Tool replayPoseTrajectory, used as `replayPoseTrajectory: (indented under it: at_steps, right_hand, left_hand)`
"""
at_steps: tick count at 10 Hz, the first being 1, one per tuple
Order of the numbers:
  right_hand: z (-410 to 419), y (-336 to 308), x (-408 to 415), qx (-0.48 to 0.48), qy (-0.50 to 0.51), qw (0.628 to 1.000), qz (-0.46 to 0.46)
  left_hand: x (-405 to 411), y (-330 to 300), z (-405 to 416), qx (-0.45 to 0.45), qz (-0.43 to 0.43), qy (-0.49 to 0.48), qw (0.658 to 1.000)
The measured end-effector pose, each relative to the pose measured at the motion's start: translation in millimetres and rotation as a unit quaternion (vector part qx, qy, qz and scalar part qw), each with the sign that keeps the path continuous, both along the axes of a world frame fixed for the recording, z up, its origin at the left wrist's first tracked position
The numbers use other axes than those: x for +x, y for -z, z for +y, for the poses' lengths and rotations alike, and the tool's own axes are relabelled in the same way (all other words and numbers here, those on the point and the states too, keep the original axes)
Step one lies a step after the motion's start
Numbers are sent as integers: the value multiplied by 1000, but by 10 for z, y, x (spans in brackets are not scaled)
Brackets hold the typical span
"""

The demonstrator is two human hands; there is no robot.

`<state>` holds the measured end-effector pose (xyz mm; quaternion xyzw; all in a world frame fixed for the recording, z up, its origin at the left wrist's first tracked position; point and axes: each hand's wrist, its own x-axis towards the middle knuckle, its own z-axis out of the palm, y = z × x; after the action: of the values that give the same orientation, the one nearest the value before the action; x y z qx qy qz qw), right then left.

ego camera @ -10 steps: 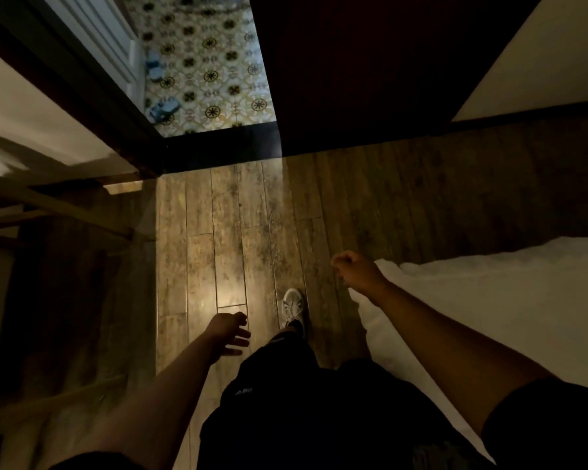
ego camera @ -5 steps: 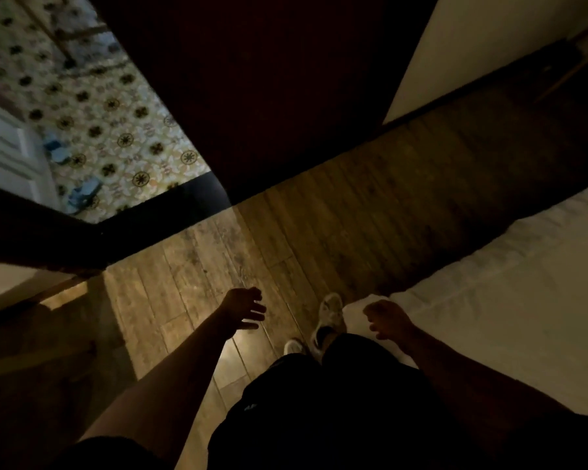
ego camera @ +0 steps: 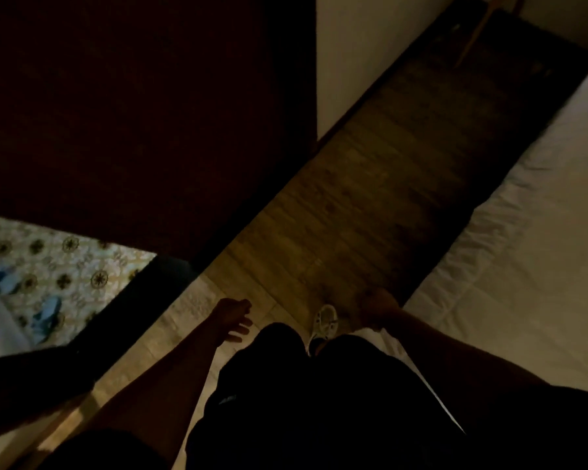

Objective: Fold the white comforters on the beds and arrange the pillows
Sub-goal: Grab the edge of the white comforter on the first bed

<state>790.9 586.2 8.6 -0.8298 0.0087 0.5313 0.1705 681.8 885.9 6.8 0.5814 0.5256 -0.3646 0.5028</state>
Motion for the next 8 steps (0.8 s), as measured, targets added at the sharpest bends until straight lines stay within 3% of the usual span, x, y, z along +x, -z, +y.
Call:
replayPoseTrajectory:
  at_steps: [1,4,5,8]
  right_hand:
    - [35,15,617,106,329,938,12]
    - [61,-159,2011,165,380,907,-76]
    - [-83,-22,2449,134,434,887,-85]
    - [-675,497,2492,10,474,880,-34]
  left_hand:
    - [486,-8,52,10,18,64,998]
    - [2083,175,-4,12,4,179,984]
    - [2990,218,-122,2,-3,228,974]
    - [4703,78,-975,-35,-43,360,931]
